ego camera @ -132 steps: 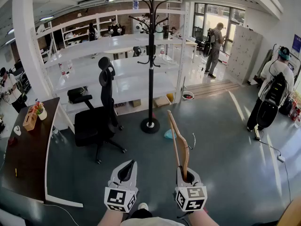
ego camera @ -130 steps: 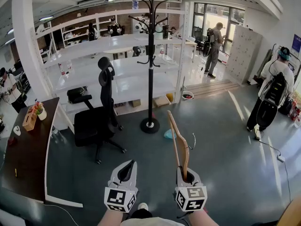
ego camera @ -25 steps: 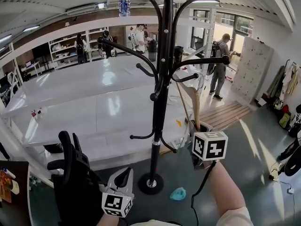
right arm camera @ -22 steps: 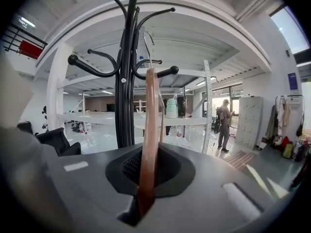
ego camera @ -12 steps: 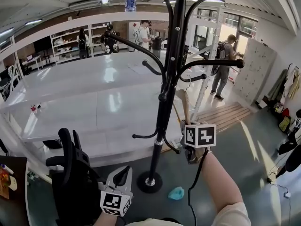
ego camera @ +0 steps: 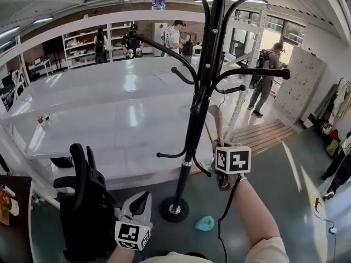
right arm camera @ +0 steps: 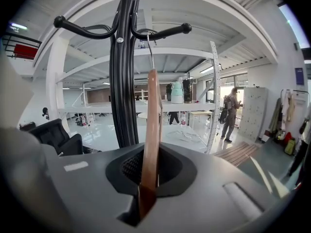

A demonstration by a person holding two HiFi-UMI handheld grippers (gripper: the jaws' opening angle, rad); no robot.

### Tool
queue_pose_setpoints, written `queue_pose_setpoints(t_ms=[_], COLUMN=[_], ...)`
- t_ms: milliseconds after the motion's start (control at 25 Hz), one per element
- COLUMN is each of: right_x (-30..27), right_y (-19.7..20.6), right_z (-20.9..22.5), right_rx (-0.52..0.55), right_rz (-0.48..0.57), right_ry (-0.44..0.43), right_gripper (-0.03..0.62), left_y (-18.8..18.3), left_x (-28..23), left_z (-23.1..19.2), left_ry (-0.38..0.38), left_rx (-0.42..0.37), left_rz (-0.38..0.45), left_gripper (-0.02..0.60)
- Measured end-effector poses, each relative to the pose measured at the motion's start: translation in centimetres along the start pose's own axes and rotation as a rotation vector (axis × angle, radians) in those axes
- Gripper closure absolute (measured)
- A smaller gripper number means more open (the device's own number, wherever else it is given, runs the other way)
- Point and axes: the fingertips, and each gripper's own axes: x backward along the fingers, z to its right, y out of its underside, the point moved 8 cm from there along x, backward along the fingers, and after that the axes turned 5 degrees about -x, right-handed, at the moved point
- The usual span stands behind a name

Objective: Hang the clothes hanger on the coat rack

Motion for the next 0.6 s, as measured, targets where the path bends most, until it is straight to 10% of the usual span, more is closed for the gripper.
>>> queue_pose_setpoints(t_ms=[360,600], right_x=[3.8,8.8], right_y=[0.2,0.6], right_z=[-0.4,-0.3], right_rx=[0.034,0.015], right_rz=[0.192,0.28], right_ry=[0.0,-0.012], right_gripper=[0.277,0.257], left_y=[-0.4,-0.9], left_x=[0.4,1.1], left_z=[2.1,4.1], left_ry=[0.027,0.043], left_rx=[-0.008,-0.006], left_rz=[0.007,0.011], left_gripper=[0.58,0.58])
